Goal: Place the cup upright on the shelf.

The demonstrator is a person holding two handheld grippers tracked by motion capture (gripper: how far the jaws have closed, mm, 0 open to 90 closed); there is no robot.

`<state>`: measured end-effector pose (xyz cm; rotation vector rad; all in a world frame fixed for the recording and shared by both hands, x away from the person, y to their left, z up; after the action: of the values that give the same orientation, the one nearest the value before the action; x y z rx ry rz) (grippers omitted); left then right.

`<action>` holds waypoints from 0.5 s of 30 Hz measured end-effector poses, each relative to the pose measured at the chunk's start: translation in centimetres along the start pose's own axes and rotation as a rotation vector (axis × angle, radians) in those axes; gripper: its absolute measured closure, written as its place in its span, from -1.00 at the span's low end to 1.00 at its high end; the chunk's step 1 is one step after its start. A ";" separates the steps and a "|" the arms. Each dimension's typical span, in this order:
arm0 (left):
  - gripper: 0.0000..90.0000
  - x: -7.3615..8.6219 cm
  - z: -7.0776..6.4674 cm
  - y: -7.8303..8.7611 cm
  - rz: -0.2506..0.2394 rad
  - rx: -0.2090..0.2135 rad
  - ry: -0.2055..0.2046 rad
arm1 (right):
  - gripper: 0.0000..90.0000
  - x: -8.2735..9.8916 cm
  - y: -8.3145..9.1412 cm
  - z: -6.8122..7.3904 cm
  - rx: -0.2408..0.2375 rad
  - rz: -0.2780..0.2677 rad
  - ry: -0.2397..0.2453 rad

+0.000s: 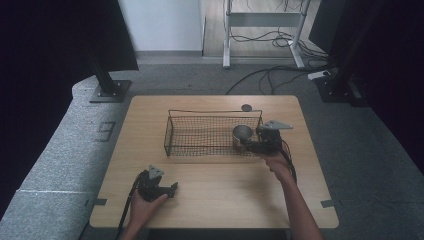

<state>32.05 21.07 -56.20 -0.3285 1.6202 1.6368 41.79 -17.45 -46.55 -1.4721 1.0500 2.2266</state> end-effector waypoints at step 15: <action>-0.83 0.0 0.0 0.0 0.000 0.000 -0.001 | -0.56 4.0 2.7 1.5 -0.003 -0.036 0.027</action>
<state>32.05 21.08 -56.20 -0.3273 1.6196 1.6362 37.38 -18.92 -48.60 -1.5140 1.0203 2.1908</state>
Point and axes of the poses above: each handheld gripper's, and its own axes: y roughly backward along the jaws, x roughly out of its underside, z roughly to its left, the point moved 2 cm from there along -y, roughly forward along the jaws, and after that the axes turned 12 degrees about -x, right-handed, at the moved point
